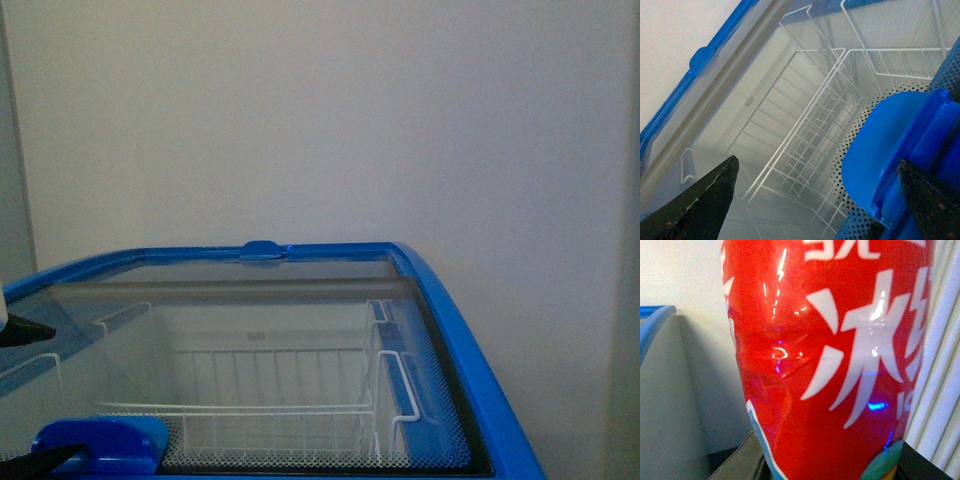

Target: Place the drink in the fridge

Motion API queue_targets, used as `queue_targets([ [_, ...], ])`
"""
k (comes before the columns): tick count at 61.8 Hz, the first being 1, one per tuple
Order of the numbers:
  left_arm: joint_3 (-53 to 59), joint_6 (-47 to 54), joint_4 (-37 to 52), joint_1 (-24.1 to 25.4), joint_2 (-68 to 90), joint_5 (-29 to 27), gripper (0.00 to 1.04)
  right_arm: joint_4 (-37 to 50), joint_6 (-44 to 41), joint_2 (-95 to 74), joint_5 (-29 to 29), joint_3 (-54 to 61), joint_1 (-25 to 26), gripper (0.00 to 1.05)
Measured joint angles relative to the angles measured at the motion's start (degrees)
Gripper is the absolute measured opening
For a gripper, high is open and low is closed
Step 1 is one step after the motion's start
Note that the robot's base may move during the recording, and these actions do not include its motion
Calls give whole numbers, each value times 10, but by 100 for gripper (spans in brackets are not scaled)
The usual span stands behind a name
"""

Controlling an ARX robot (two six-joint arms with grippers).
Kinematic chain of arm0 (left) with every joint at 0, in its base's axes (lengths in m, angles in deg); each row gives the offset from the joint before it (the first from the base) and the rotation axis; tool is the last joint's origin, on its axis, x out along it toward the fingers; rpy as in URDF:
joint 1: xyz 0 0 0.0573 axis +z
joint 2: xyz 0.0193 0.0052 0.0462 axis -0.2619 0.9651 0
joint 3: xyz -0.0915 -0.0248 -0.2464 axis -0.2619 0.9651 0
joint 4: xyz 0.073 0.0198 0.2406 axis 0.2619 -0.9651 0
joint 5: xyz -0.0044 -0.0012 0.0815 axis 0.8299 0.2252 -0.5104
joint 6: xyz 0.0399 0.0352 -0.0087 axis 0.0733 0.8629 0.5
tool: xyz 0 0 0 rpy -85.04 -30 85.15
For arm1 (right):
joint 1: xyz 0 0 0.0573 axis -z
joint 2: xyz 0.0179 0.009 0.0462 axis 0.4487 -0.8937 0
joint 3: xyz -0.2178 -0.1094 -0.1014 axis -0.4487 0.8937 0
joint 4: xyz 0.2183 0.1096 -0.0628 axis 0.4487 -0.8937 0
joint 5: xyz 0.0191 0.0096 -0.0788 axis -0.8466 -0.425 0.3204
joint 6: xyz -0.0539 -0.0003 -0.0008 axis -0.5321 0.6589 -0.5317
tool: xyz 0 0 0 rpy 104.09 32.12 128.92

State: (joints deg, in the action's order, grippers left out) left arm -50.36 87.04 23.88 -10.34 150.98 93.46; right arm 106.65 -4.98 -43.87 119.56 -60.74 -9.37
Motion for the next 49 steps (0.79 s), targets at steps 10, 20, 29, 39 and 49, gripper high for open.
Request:
queue_targets([
  [10,-69,17,-16,-9,57,-4,97,0,0,0,-1,0,0,37],
  [20,-155,30,-16,-21,124,-28,97,0,0,0,0,0,0,37],
  [29,-216,35,-17,-29,169,-35,97,0,0,0,0,0,0,37],
  [39,-302,31,33,-48,243,-86,97,0,0,0,0,0,0,37],
  [49,-361,15,82,-64,299,-142,97,0,0,0,0,0,0,37],
])
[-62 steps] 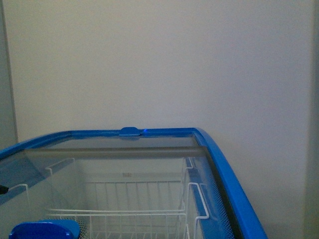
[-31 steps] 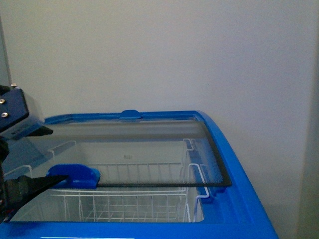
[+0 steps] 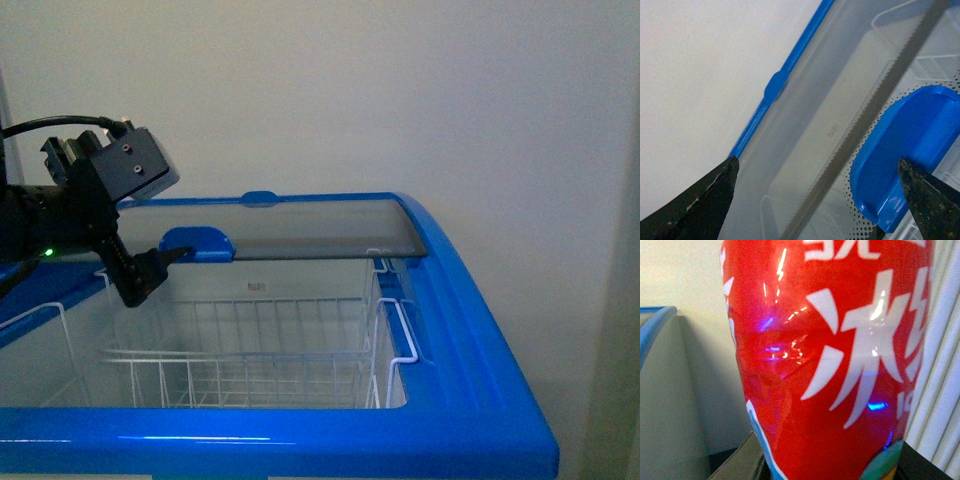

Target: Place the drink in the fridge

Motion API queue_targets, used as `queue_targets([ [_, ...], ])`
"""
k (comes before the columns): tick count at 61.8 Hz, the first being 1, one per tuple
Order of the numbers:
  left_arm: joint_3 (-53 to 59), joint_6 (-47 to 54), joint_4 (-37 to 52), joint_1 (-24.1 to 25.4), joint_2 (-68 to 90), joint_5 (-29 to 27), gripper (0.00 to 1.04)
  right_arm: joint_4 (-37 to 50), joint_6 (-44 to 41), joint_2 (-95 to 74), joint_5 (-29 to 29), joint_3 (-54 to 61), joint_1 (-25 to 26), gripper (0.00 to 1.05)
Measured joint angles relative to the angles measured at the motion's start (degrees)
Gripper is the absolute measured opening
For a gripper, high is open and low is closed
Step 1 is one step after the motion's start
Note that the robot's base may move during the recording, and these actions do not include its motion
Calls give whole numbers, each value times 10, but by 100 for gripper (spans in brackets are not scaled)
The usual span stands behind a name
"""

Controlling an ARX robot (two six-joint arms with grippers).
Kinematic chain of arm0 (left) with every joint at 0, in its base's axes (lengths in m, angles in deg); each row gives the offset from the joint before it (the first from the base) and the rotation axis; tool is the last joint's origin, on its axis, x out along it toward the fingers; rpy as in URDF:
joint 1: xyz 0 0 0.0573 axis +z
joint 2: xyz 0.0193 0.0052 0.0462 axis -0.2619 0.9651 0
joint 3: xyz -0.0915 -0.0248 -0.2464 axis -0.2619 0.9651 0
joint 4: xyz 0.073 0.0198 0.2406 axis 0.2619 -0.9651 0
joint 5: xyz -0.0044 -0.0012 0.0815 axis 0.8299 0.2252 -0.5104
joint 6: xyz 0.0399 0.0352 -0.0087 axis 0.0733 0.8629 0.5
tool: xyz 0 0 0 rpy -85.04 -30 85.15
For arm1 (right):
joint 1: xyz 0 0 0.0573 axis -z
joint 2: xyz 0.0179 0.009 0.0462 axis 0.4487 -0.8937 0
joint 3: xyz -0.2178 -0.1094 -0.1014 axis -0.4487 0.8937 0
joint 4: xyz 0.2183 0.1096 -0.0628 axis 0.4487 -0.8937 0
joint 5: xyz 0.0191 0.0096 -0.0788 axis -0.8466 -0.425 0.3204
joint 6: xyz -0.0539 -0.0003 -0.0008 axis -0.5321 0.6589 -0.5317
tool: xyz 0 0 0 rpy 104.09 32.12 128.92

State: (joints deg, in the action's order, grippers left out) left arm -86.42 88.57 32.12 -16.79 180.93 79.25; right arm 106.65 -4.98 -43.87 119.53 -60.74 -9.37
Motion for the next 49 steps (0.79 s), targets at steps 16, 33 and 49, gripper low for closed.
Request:
queue_targets([
  [16,-49,-66,96,-23,66,-99,97,0,0,0,0,0,0,37],
  [33,75,-245,89,-25,-23,-140,97,0,0,0,0,0,0,37],
  [49,329,-498,23,-24,-271,-94,97,0,0,0,0,0,0,37],
])
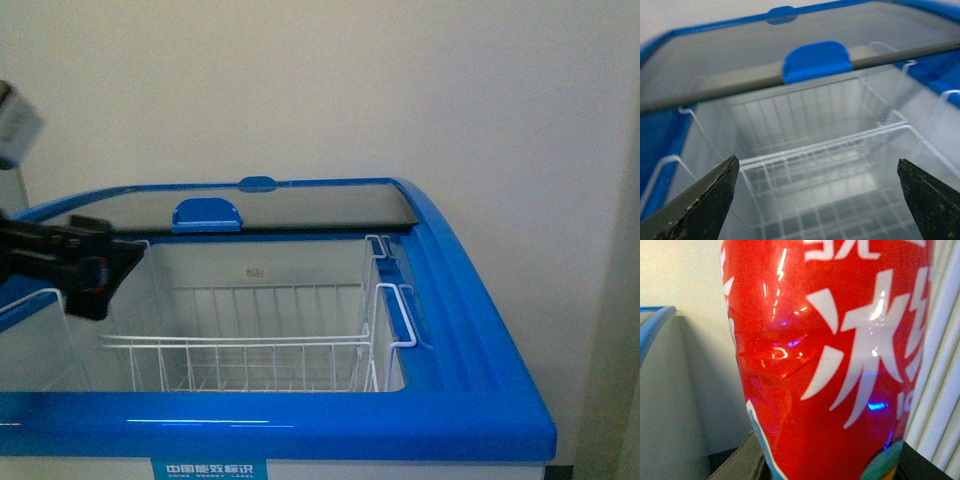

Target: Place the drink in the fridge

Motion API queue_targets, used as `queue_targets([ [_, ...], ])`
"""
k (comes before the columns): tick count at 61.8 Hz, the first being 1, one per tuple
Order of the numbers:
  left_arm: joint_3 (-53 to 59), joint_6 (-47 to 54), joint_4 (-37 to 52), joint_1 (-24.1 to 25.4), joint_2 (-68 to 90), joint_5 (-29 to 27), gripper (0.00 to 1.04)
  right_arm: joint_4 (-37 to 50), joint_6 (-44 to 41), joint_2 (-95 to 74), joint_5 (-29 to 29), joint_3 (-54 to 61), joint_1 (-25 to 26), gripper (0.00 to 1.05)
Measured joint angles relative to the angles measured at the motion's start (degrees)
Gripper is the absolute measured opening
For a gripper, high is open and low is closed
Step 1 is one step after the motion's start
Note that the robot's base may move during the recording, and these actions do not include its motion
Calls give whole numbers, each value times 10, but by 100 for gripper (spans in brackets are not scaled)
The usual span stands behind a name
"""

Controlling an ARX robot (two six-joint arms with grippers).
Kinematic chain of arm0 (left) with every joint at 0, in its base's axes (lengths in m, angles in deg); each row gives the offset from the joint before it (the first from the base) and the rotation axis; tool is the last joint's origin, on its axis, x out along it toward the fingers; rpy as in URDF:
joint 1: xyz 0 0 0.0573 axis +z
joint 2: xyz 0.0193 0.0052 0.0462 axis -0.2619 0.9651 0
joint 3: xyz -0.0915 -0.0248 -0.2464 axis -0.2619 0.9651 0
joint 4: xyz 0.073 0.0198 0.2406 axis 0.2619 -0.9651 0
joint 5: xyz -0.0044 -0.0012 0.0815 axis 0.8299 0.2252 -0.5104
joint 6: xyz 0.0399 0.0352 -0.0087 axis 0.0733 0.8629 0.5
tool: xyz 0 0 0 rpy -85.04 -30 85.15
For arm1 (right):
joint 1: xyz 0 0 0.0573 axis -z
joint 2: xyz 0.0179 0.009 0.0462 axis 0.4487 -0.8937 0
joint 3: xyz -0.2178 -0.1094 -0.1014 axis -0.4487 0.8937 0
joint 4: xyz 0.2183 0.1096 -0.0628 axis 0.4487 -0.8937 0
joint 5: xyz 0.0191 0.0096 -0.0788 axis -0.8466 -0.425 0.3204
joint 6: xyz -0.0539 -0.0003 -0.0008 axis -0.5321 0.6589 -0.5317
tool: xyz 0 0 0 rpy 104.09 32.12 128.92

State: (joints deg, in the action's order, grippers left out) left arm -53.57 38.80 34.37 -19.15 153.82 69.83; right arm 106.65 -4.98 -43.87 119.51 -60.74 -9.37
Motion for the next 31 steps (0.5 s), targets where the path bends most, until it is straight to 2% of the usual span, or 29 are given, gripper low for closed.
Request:
queue_targets([
  [5,86,-52,-25,4,-100,17,97,0,0,0,0,0,0,37],
  [9,167,-110,-79,17,-224,40,97,0,0,0,0,0,0,37],
  [10,197,-115,-94,23,-260,27,95,0,0,0,0,0,0,37],
  [15,301,-99,-138,36,-440,-124,78,0,0,0,0,0,0,37],
  [19,332,-92,-144,39,-522,-153,65,-33,25,-5,-16,-13,8,37],
  [21,336,-91,-144,39,-536,-154,62,-105,54,-6,-53,-32,16,37],
  [22,338,-89,-144,39,-546,-154,58,-180,84,-9,-100,-60,27,37],
  [26,343,-87,-145,39,-560,-153,51,-275,126,-14,-164,-102,42,37],
  [27,346,-87,-146,39,-564,-153,48,-330,148,-17,-202,-126,50,37],
  [31,356,-85,-151,38,-574,-153,39,-396,165,-34,-272,-162,72,37],
])
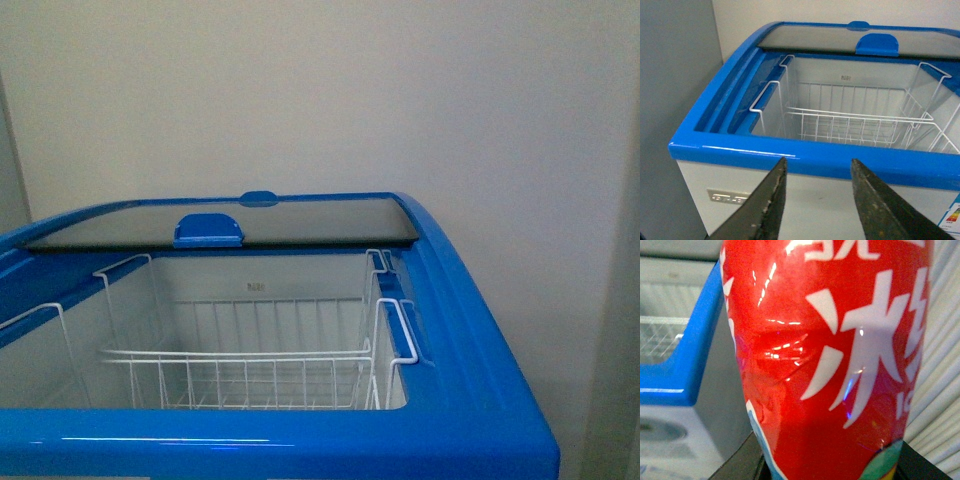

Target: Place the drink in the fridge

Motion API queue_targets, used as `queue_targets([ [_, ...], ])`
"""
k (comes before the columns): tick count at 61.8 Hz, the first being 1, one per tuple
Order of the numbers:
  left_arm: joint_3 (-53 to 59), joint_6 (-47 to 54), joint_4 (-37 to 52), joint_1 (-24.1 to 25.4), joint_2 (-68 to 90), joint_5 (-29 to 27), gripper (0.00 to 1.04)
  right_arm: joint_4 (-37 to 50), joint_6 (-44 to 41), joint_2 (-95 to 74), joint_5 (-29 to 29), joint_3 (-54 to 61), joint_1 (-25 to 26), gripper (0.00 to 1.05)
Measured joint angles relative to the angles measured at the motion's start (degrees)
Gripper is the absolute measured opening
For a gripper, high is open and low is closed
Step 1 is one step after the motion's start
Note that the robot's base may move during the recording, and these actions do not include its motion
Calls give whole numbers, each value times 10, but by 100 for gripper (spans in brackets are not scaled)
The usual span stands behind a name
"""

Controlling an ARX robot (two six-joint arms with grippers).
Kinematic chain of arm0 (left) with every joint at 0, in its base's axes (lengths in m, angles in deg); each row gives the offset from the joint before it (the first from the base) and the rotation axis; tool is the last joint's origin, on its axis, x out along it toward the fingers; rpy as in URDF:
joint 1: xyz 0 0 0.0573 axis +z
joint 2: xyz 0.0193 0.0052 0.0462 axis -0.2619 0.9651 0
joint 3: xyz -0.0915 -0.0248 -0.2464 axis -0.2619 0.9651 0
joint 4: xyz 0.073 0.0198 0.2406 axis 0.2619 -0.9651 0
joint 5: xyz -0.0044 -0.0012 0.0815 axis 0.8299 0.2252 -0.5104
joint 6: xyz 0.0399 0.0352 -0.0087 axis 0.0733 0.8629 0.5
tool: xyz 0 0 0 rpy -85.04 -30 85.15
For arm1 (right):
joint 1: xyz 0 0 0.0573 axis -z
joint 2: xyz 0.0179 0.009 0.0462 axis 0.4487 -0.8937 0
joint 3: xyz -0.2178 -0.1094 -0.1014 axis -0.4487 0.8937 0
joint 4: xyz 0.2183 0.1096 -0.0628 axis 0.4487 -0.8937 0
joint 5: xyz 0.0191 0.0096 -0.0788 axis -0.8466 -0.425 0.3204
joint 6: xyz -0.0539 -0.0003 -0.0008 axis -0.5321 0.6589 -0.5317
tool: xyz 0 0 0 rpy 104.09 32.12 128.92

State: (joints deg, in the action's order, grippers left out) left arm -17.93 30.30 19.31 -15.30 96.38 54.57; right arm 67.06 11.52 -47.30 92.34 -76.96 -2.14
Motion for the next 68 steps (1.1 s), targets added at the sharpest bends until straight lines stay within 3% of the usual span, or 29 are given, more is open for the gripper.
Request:
queue_targets([
  [3,11,1,-5,0,-12,-2,28,12,-9,-40,-91,-26,59,37],
  [9,21,2,-12,1,-29,-1,14,74,-48,-107,-192,-68,129,37],
  [13,30,3,-21,1,-50,-1,3,148,-134,-211,-290,-154,192,37],
  [21,43,3,-40,1,-82,-1,3,147,-287,-398,-370,-324,187,37],
  [32,52,4,-62,1,-113,-1,3,94,-423,-588,-399,-491,115,37],
  [49,69,4,-74,1,-151,-1,3,57,-525,-717,-439,-583,31,37],
  [59,69,4,-95,1,-171,-1,3,36,-565,-798,-431,-623,3,37],
  [64,69,4,-176,1,-233,-1,3,35,-588,-839,-425,-643,-2,37],
  [68,69,4,-193,1,-260,-2,3,35,-599,-860,-421,-654,-1,37],
])
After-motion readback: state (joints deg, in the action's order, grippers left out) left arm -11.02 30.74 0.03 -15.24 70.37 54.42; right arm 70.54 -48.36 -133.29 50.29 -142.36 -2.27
